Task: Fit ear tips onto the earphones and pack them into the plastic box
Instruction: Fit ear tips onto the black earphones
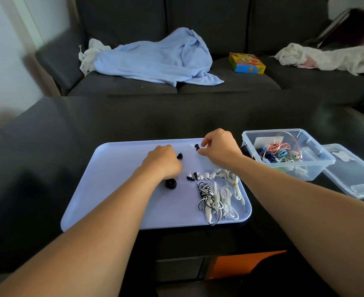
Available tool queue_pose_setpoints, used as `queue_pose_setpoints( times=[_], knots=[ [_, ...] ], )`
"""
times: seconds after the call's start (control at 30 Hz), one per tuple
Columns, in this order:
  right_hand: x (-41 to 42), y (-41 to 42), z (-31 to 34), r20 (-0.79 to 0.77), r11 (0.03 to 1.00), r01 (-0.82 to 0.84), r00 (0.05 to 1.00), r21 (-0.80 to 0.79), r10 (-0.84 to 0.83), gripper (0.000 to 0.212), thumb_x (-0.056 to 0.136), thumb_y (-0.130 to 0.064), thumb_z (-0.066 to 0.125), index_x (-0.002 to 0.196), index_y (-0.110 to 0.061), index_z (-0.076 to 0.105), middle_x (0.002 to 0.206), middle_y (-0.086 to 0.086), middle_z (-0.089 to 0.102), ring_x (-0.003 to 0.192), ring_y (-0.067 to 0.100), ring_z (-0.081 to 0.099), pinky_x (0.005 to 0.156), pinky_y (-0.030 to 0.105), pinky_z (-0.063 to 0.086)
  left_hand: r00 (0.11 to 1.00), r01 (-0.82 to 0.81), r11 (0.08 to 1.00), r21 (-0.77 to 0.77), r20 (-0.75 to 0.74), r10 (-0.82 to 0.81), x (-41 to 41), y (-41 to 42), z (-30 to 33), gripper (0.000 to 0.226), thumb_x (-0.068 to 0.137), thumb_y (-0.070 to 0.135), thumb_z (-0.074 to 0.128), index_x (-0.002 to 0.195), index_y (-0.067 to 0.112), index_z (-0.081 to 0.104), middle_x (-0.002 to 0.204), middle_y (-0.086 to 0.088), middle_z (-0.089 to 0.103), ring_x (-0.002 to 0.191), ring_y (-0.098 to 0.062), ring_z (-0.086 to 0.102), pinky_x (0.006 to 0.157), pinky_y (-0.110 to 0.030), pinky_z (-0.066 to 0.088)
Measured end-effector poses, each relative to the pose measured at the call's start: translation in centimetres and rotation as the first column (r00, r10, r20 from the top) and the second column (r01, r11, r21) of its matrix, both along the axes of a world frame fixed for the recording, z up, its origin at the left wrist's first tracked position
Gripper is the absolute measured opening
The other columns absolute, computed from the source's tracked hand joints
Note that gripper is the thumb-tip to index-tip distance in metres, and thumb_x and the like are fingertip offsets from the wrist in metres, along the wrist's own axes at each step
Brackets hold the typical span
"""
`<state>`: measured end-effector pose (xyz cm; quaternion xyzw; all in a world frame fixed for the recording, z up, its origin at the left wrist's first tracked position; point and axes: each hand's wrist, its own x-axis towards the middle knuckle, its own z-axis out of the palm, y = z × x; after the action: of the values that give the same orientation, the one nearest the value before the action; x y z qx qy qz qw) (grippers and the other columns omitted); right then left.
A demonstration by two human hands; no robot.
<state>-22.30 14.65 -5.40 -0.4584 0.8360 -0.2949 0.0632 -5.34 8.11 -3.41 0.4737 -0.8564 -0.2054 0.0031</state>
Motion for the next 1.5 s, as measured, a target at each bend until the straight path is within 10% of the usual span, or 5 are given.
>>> queue_pose_setpoints(
  times=[0.37, 0.6, 1.13, 1.3, 1.5],
  knots=[
    [1.0, -1.9, -0.4, 0.020, 0.991, 0.133, 0.991, 0.024, -0.133, 0.009, 0.085, -0.021, 0.075, 0.081, -0.014, 0.072, 0.079, 0.003, 0.068, 0.072, 0.021, 0.067, 0.062, 0.030, 0.054, 0.998, 0.058, 0.998, -0.029, -0.028, -0.059, -0.1, 0.5, -1.0, 0.041, 0.093, 0.045, 0.050, 0.128, 0.024, 0.054, 0.134, -0.007, 0.049, 0.121, -0.032, 0.049, 0.094, -0.039, 0.045],
    [1.0, -1.9, -0.3, -0.008, 0.992, 0.120, 0.993, 0.042, -0.120, 0.008, 0.087, -0.017, 0.072, 0.082, -0.011, 0.072, 0.079, 0.005, 0.069, 0.070, 0.022, 0.066, 0.062, 0.032, 0.057, 0.991, 0.129, 0.978, -0.163, 0.002, -0.131, -1.1, 1.2, -1.2, 0.047, 0.090, 0.016, 0.064, 0.135, 0.022, 0.054, 0.133, -0.010, 0.051, 0.117, -0.035, 0.054, 0.091, -0.040, 0.048],
    [0.5, 2.4, 5.4, 0.557, 0.954, 0.086, 0.825, -0.288, 0.094, 0.013, 0.082, 0.001, 0.078, 0.093, -0.005, 0.074, 0.084, 0.013, 0.074, 0.069, 0.015, 0.071, 0.063, 0.021, 0.058, 0.993, 0.095, 0.995, -0.043, -0.069, -0.098, 1.6, -0.7, -0.2, 0.004, 0.088, 0.022, 0.068, 0.087, 0.024, 0.065, 0.107, 0.001, 0.064, 0.100, -0.022, 0.061, 0.078, -0.031, 0.050],
    [0.0, 2.7, 4.5, 0.550, 0.965, 0.091, 0.833, -0.244, 0.061, 0.010, 0.089, -0.008, 0.073, 0.096, -0.014, 0.076, 0.087, 0.006, 0.074, 0.075, 0.013, 0.070, 0.065, 0.020, 0.056, 0.960, 0.047, 0.993, 0.108, -0.281, -0.015, 0.8, -1.1, -0.9, 0.007, 0.090, 0.018, 0.070, 0.090, 0.023, 0.064, 0.090, -0.004, 0.065, 0.077, -0.023, 0.064, 0.067, -0.028, 0.047],
    [0.1, 2.7, 4.0, 0.563, 0.965, 0.110, 0.825, -0.238, 0.045, 0.006, 0.092, -0.015, 0.072, 0.096, -0.014, 0.077, 0.090, 0.004, 0.073, 0.078, 0.012, 0.068, 0.068, 0.022, 0.057, 0.701, -0.050, 0.809, 0.586, -0.556, 0.447, 0.3, -1.2, 0.4, 0.020, 0.105, 0.024, 0.048, 0.099, 0.011, 0.063, 0.084, -0.004, 0.059, 0.057, -0.014, 0.047, 0.050, -0.025, 0.041]
  ],
)
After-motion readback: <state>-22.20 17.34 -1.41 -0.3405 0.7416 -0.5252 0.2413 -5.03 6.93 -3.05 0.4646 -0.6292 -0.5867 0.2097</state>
